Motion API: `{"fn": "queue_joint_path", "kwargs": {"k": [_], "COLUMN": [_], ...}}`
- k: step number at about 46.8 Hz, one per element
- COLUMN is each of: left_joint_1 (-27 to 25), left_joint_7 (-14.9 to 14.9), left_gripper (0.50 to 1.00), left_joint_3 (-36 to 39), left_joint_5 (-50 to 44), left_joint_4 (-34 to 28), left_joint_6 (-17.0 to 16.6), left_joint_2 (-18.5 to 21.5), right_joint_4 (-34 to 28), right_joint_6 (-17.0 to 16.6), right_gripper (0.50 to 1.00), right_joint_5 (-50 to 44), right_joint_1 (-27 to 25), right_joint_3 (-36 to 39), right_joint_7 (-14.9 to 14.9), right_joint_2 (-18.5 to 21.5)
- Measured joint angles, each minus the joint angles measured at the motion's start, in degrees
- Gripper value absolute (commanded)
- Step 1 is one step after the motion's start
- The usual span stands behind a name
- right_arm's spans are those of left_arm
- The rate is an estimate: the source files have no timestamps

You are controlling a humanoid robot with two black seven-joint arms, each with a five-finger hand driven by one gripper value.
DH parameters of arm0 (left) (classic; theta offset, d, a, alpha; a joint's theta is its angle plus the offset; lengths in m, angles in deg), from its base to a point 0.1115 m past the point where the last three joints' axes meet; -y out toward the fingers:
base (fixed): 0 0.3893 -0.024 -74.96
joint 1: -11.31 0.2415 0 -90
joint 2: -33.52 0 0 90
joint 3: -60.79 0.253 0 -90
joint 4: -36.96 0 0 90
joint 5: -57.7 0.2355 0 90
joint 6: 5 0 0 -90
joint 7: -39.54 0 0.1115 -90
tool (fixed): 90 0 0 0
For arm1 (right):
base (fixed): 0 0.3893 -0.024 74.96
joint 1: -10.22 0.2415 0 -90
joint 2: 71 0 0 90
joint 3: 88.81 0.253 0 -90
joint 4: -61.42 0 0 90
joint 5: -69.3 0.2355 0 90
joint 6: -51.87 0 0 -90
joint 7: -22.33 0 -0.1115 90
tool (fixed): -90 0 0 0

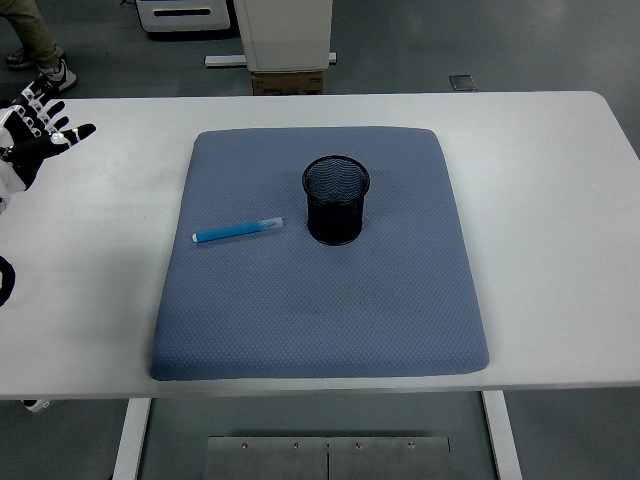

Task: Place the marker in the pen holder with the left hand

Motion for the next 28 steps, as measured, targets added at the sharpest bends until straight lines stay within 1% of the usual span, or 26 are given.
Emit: {"fn": "queue_joint_path", "kwargs": {"k": [12, 16, 20, 28], "left_joint_1": [-0.15, -0.21, -0.27, 0.19], "left_joint_7": [-0.09, -0.07, -0.03, 0.17], "left_gripper": [1.000, 1.000, 1.000, 1.000], "left_joint_3": [0.09, -0.02, -0.98, -3.22], "left_joint_5": [0.59, 0.15, 0.02, -0.01], "left_joint_4": [0.02, 0.01, 0.00, 0.09], "left_joint_6": [0.02, -0.05, -0.13, -0.41], "left_joint_2": [-1.29, -2.37, -3.46, -4.24], "right_joint_4": [0.00, 0.02, 0.02, 0.01], "right_joint_6": [0.00, 0.00, 0.00, 0.00], "right_gripper": [1.000, 1.000, 1.000, 1.000], "right_joint_5": [0.00, 0.00, 0.00, 0.00], "right_joint_1": [0.01, 0.00, 0.00, 0.00], "right_joint_3": [0.00, -0.01, -0.02, -0.03], "right_joint_7": [0.00, 0.00, 0.00, 0.00], "right_joint_2": [0.00, 0.00, 0.00, 0.00]}}
